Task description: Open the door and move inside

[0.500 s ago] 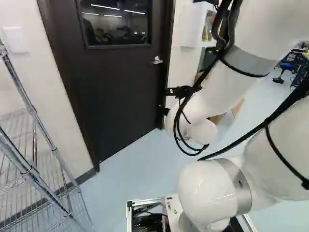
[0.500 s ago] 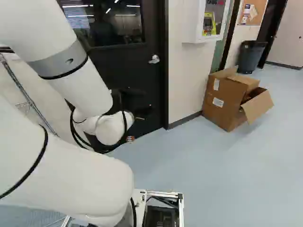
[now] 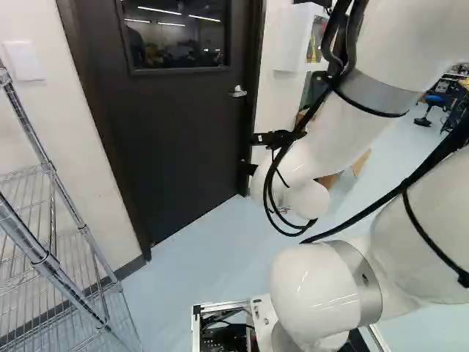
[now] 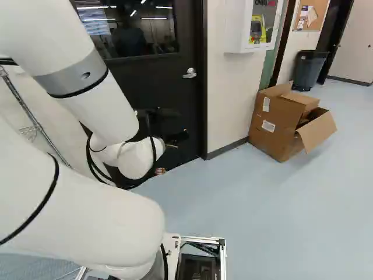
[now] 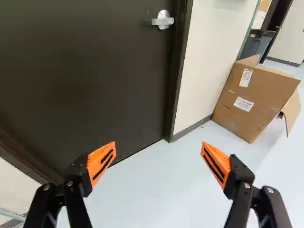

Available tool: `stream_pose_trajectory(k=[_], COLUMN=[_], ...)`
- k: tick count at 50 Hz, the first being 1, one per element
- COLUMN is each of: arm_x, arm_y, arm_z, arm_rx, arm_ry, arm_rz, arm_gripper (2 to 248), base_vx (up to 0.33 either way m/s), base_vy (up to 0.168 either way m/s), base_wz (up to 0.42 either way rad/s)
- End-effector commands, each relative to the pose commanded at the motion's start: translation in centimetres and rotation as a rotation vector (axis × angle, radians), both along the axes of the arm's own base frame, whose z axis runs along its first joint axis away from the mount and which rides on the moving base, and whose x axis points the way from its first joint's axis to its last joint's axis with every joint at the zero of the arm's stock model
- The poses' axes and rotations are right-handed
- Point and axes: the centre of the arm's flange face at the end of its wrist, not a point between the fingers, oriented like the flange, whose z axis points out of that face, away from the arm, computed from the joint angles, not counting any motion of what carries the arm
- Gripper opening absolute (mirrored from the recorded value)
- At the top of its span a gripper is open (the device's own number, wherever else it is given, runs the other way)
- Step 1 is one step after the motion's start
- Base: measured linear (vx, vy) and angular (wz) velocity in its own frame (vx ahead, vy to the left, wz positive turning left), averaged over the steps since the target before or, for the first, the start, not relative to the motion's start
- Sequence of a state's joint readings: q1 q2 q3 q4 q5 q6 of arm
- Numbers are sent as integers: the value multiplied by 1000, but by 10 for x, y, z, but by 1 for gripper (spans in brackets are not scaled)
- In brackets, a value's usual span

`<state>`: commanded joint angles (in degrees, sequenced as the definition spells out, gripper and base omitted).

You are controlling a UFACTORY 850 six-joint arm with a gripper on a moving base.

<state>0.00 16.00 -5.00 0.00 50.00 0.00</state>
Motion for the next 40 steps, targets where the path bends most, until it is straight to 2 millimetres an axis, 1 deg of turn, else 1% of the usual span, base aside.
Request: stream_pose_trajectory(k=[10, 18, 40], arm_x=[0, 0, 0], arm_y=[0, 0, 0], arm_z=[0, 0, 0], arm_rx=[0, 0, 0], arm_ry=[0, 0, 0], arm_rz=[0, 0, 0], arm_gripper=[247, 247, 247], base_vx=[16, 107, 112], base_vy=[8, -9, -68], base_wz=[10, 30, 4])
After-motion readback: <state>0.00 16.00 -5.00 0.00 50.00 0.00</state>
